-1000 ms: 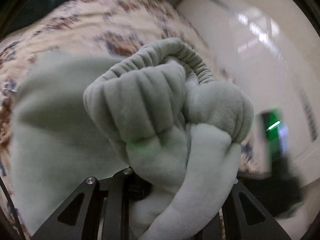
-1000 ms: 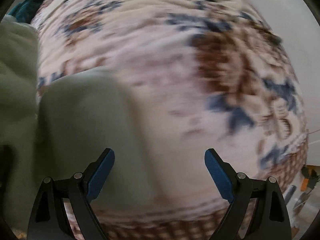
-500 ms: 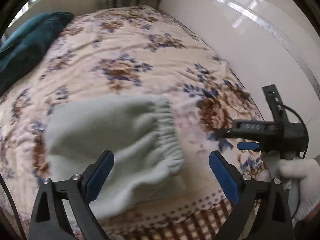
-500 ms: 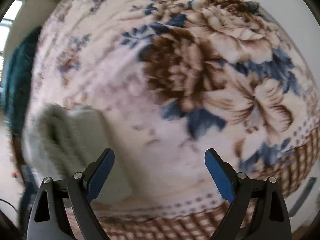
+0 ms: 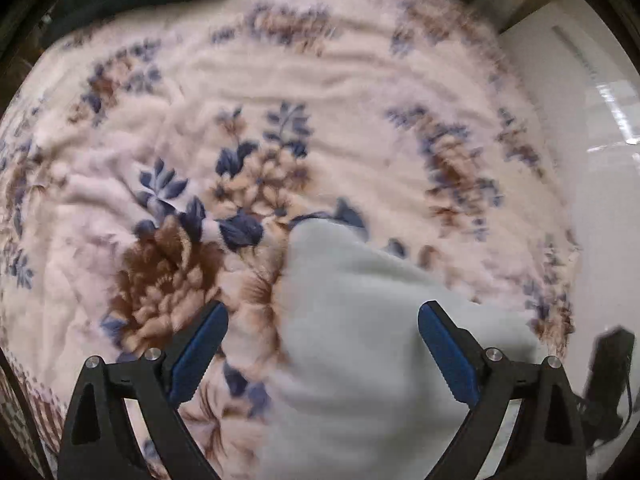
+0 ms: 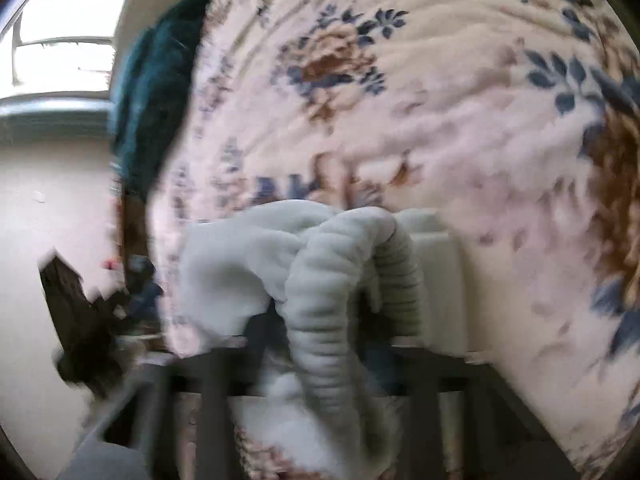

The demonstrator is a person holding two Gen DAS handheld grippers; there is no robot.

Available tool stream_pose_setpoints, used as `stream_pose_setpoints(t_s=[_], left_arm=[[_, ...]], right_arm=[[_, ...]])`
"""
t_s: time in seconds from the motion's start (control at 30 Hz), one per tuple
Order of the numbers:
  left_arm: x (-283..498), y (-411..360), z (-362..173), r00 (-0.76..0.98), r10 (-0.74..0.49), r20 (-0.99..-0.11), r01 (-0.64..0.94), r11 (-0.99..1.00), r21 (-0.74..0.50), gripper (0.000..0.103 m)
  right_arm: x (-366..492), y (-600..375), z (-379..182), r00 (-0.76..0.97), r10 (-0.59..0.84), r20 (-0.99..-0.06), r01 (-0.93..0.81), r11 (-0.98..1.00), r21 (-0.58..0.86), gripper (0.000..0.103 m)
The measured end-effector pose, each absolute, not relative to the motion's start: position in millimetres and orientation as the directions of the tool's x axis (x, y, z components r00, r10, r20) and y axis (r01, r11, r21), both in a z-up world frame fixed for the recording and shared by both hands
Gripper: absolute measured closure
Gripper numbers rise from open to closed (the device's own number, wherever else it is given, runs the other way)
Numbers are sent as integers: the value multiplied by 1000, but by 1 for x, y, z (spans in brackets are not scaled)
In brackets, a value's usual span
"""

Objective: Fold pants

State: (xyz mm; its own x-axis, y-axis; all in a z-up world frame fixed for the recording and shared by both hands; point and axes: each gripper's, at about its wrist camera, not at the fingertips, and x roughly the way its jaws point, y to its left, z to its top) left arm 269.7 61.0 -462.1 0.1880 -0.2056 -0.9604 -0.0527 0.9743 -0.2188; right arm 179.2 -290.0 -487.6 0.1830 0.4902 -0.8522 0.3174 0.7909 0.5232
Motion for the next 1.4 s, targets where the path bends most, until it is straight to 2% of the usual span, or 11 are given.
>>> stream_pose_setpoints(t_s=[0.1, 0.23, 0.47, 0.53, 0.8, 0.87, 1.03, 1.1, 1.3, 1.37, 1.4], left_arm=[[284, 65, -491, 113, -286, -952, -104, 949, -297, 1], [284, 74, -479, 129, -378, -917, -148, 907, -395, 2], [265, 65, -481, 84, -417, -905, -117, 898, -424, 2], [263, 60, -487, 73, -403, -912, -106, 906, -409, 2], [259, 38, -486, 56, -408, -911, -9, 912, -409, 1], [258, 32, -481, 71, -386, -920, 9, 922, -387, 1], [259, 47, -435, 171, -370, -913, 47, 929, -368, 2], [261, 56, -416, 206, -344, -916, 60, 939, -339, 1], [269, 72, -412, 251, -280, -927, 60, 960, -274, 1], [268, 80, -424, 254, -223, -941, 26, 974, -224, 1], [267, 86, -432, 245, -193, -950, 0, 980, -199, 1]], right_arm=[[179, -298, -498, 149, 401, -904, 359, 830, 427, 67], [170, -307, -491, 124, 535, -836, 400, 744, 535, 26], [105, -285, -499, 28, 690, -723, 461, 633, 621, 25], [91, -274, -515, 37, 697, -716, 484, 614, 623, 68], [34, -292, -512, 9, 550, -835, 557, 691, 461, 75], [40, -289, -533, -39, 588, -808, 576, 674, 463, 69], [60, -296, -467, 42, 506, -862, 439, 766, 471, 17], [64, -302, -442, 109, 471, -876, 411, 781, 471, 14], [130, -301, -438, 241, 484, -842, 369, 757, 540, 16], [150, -294, -459, 225, 481, -847, 386, 755, 531, 58], [158, -294, -480, 153, 466, -872, 427, 764, 483, 61]])
